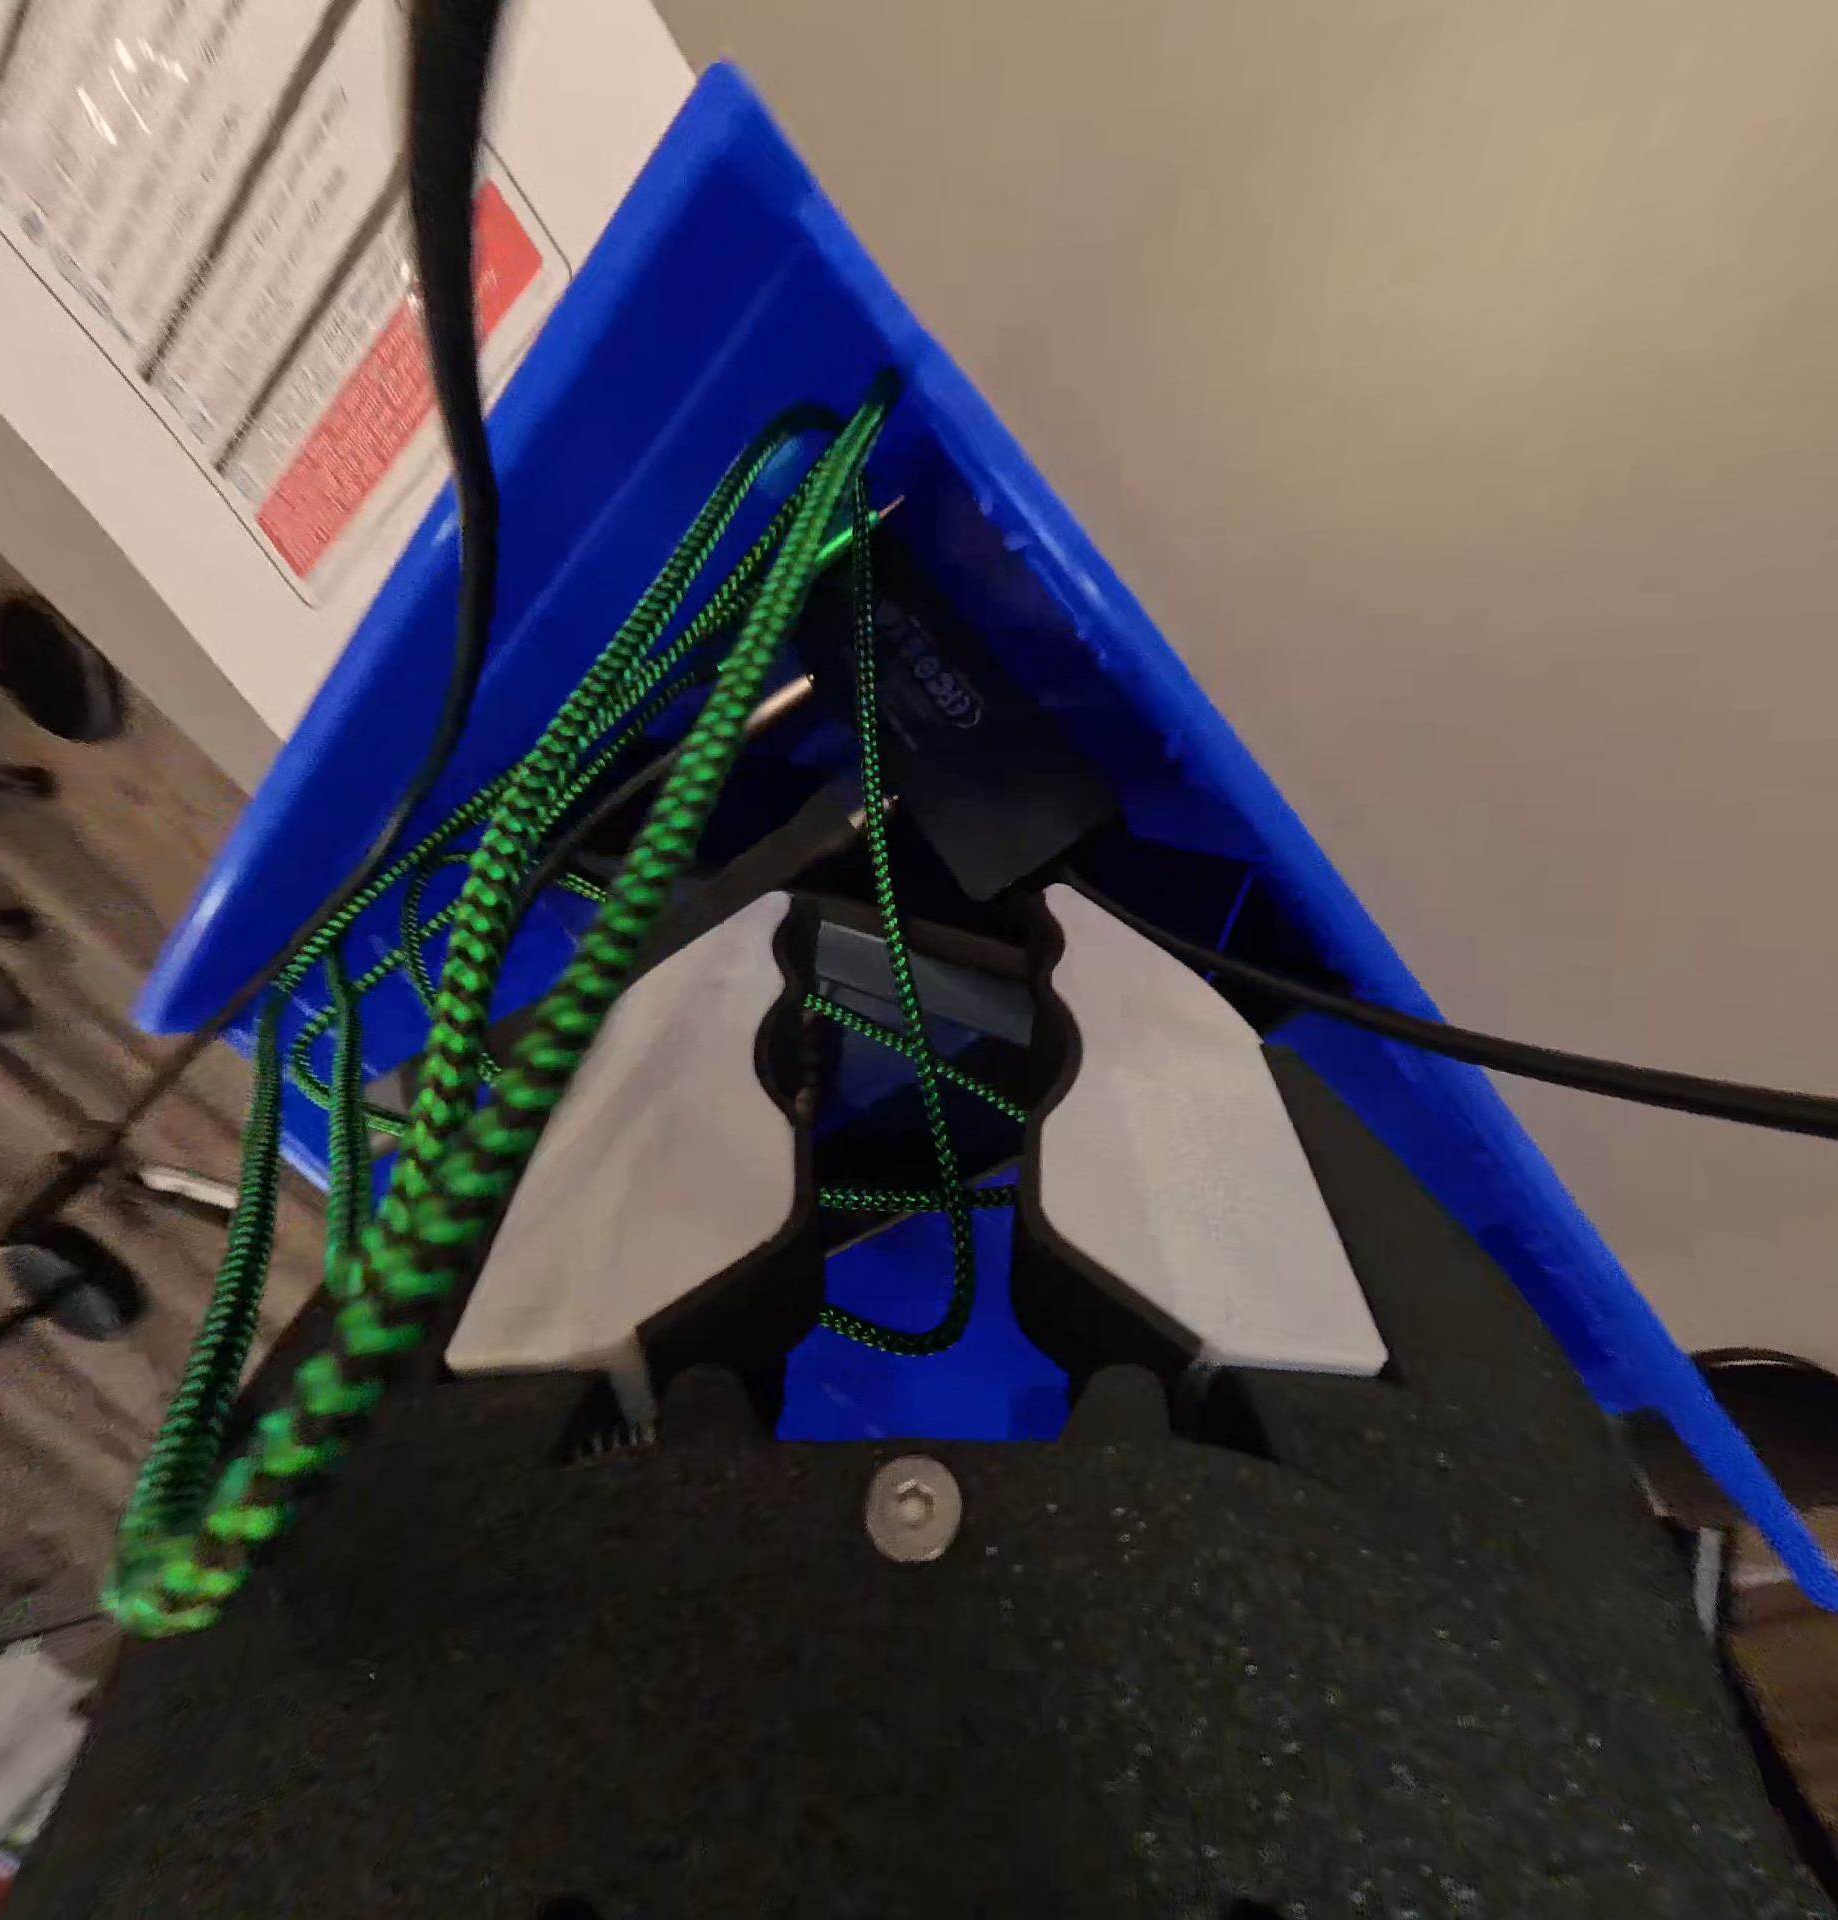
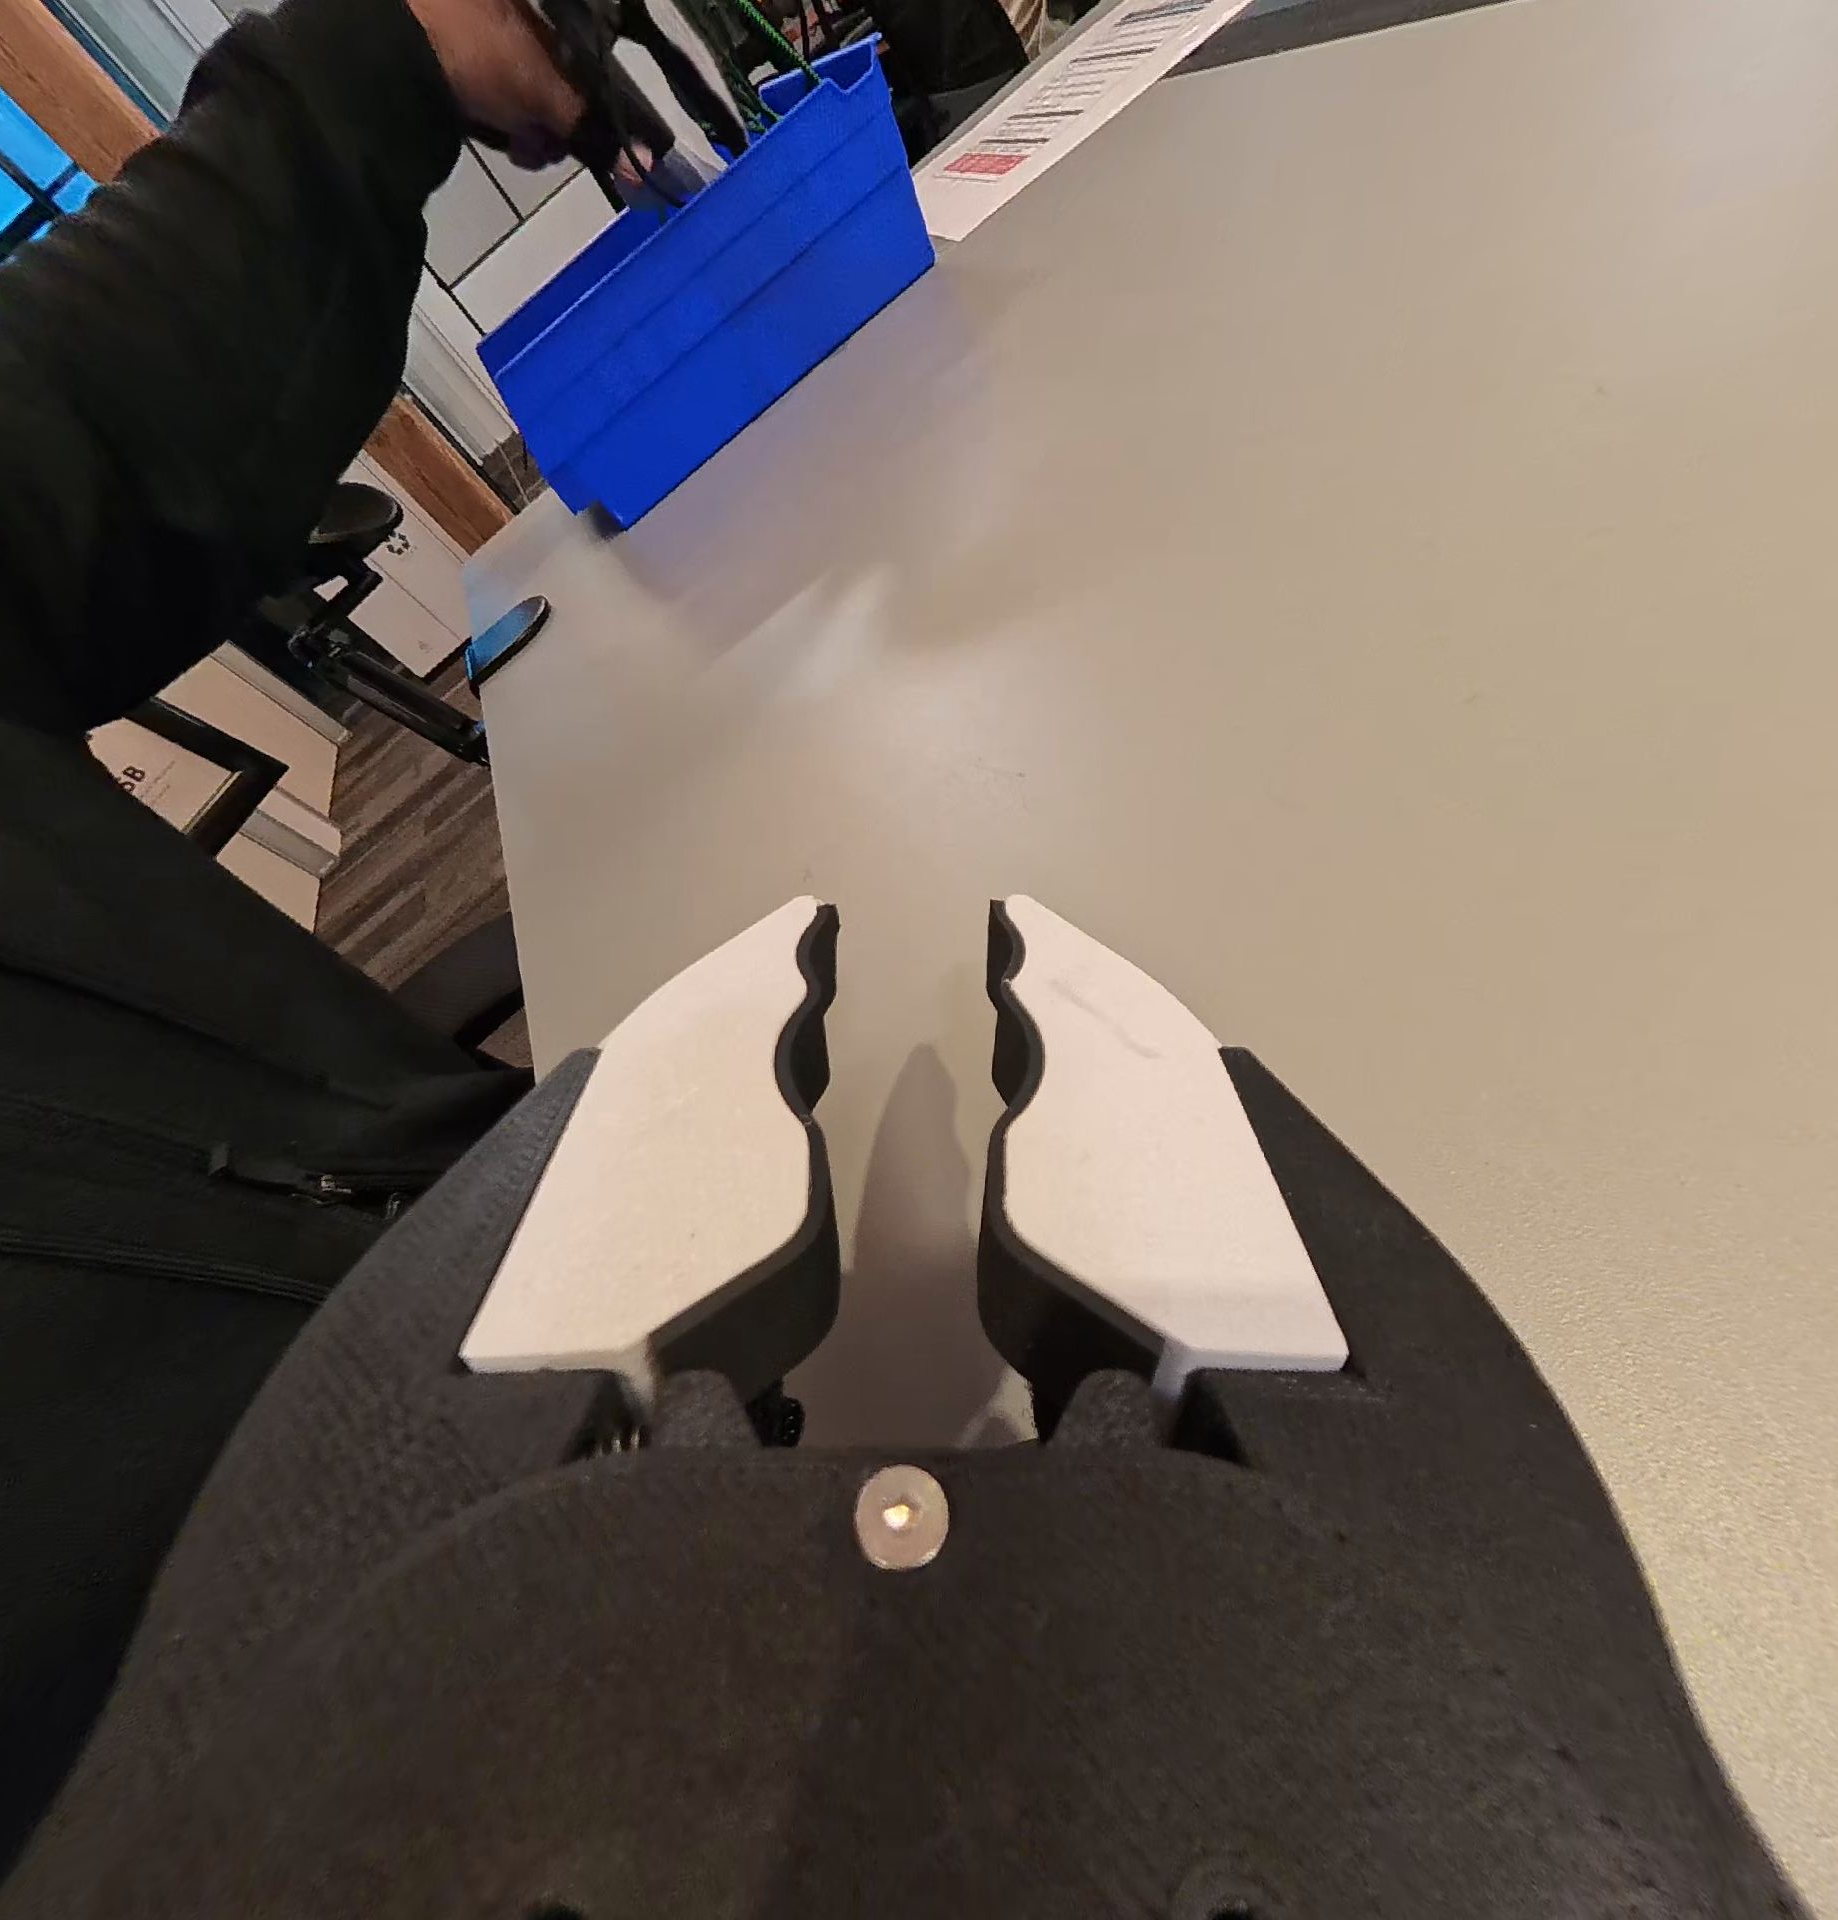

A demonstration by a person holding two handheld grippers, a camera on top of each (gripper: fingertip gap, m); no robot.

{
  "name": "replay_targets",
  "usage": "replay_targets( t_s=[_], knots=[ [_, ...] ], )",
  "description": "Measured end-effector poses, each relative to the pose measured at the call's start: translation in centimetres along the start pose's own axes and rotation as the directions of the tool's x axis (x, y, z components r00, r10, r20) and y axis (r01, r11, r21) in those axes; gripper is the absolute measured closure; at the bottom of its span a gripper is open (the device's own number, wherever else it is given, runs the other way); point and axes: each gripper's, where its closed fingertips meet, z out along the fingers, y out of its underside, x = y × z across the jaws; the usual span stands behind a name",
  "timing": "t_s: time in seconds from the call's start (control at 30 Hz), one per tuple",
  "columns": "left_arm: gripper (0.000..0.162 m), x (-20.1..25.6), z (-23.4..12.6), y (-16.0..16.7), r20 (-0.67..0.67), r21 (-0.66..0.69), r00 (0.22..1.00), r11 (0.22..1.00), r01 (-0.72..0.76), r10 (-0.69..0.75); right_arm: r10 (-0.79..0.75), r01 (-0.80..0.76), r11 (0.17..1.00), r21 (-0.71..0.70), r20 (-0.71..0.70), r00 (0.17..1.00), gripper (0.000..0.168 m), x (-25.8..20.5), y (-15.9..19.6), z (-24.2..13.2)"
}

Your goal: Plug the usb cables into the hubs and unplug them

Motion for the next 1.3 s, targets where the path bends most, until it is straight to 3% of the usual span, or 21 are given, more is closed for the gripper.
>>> replay_targets(
  t_s=[0.2,0.37,0.53,0.6,0.73,0.8,0.9,1.0,1.13,1.3],
  knots=[
    [0.115,-0.7,-1.0,0.6,-0.049,0.012,0.996,0.998,0.068,-0.068,0.008,-0.008,1.0,0.001,0.014,1.0,0.141,-0.1,0.0,-0.1],
    [0.122,-0.3,-2.5,2.8,-0.033,-0.069,0.983,0.981,-0.184,0.182,0.009,-0.009,1.0,-0.013,0.029,1.0,0.141,-0.2,0.2,0.0],
    [0.105,1.3,-5.0,1.7,0.037,0.052,0.926,0.925,-0.377,0.376,0.018,-0.017,1.0,-0.02,0.037,0.999,0.141,-0.2,0.3,0.1],
    [0.096,1.3,-5.5,1.9,0.079,0.052,0.9,0.9,-0.433,0.428,0.018,-0.017,0.999,-0.027,0.041,0.999,0.141,-0.3,0.3,0.1],
    [0.096,0.3,-3.8,2.4,0.176,-0.017,0.82,0.834,-0.551,0.545,0.021,-0.019,0.999,-0.036,0.05,0.999,0.141,-0.3,0.5,0.2],
    [0.101,-1.1,-2.3,2.6,0.244,-0.097,0.773,0.808,-0.581,0.585,0.02,-0.018,0.999,-0.039,0.053,0.998,0.141,-0.4,0.5,0.2],
    [0.146,-2.7,-0.8,2.9,0.307,-0.198,0.715,0.777,-0.597,0.628,0.016,-0.015,0.999,-0.032,0.05,0.999,0.142,-0.4,0.4,0.1],
    [0.155,-2.9,-1.5,1.4,0.397,-0.11,0.709,0.797,-0.594,0.583,0.02,-0.019,1.0,-0.019,0.048,0.999,0.142,-0.3,0.3,-0.1],
    [0.143,-3.2,-4.4,-1.4,0.564,0.08,0.679,0.788,-0.611,0.469,0.025,-0.024,1.0,-0.016,0.054,0.998,0.142,-0.3,0.3,-0.1],
    [0.096,-4.6,-6.2,-3.2,0.739,0.127,0.576,0.766,-0.63,0.35,0.028,-0.026,0.999,-0.032,0.073,0.997,0.142,-0.5,0.5,0.0]
  ],
)
